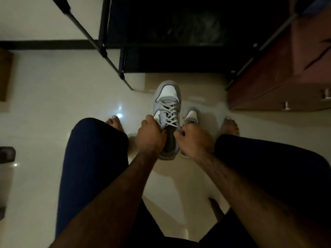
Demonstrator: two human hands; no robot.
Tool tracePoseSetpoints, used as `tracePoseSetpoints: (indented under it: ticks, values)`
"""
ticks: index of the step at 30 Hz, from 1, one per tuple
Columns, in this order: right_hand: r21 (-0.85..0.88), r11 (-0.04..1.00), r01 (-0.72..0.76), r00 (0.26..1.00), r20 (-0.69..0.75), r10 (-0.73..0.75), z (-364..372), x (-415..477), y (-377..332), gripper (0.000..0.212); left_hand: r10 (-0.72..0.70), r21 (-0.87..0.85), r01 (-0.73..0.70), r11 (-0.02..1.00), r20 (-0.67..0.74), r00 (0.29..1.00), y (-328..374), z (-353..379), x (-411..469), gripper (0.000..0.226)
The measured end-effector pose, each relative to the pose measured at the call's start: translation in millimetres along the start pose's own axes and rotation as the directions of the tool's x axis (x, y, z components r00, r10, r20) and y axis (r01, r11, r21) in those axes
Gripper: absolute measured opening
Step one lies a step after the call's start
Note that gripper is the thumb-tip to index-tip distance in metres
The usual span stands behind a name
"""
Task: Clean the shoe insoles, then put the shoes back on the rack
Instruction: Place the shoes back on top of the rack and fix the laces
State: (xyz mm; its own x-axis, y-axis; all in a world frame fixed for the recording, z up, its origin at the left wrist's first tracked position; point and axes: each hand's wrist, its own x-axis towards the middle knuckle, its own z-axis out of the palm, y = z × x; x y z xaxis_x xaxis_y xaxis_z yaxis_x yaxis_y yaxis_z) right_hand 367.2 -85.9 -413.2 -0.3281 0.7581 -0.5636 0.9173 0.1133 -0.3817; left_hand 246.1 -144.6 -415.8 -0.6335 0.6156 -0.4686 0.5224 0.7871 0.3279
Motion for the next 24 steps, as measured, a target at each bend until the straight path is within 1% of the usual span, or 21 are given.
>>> tracePoseSetpoints:
  ticks: [3, 6, 9, 11, 13, 16, 19, 20, 22, 24]
  values:
    - [-0.023, 0.997, 0.070, 0.989, -0.125, -0.073, -41, -30, 1, 0.031, 0.057, -0.061, -0.059, 0.996, -0.035, 0.998, 27, -24, -23, 0.035]
    - [-0.046, 0.990, 0.130, 0.962, -0.236, -0.137, -82, -53, 4, 0.032, 0.127, -0.149, -0.140, 0.979, -0.094, 0.987, 49, -48, -48, 0.034]
    - [-0.038, 0.980, 0.193, 0.918, -0.345, -0.195, -119, -71, 1, 0.038, 0.225, -0.205, -0.258, 0.944, -0.170, 0.959, 68, -78, -66, 0.034]
    - [-0.028, 0.971, 0.236, 0.876, -0.426, -0.225, -138, -80, -3, 0.042, 0.297, -0.275, -0.344, 0.898, -0.199, 0.934, 79, -100, -73, 0.034]
    - [0.014, 0.958, 0.288, 0.807, -0.543, -0.234, -160, -89, -7, 0.042, 0.393, -0.328, -0.451, 0.830, -0.228, 0.891, 91, -131, -77, 0.028]
    - [0.013, 0.923, 0.386, 0.656, -0.707, -0.264, -199, -106, -23, 0.039, 0.521, -0.317, -0.592, 0.741, -0.285, 0.805, 109, -189, -80, 0.022]
    - [-0.018, 0.875, 0.484, 0.504, -0.812, -0.296, -246, -119, -46, 0.035, 0.622, -0.311, -0.708, 0.634, -0.340, 0.706, 135, -246, -85, 0.023]
    - [-0.039, 0.873, 0.487, 0.467, -0.833, -0.297, -262, -119, -54, 0.034, 0.641, -0.298, -0.733, 0.612, -0.356, 0.680, 147, -262, -83, 0.023]
    - [-0.081, 0.895, 0.438, 0.406, -0.871, -0.278, -295, -114, -72, 0.033, 0.670, -0.243, -0.769, 0.591, -0.382, 0.636, 174, -291, -75, 0.023]
    - [-0.104, 0.930, 0.352, 0.378, -0.893, -0.243, -325, -102, -90, 0.034, 0.687, -0.211, -0.781, 0.588, -0.379, 0.620, 203, -314, -59, 0.023]
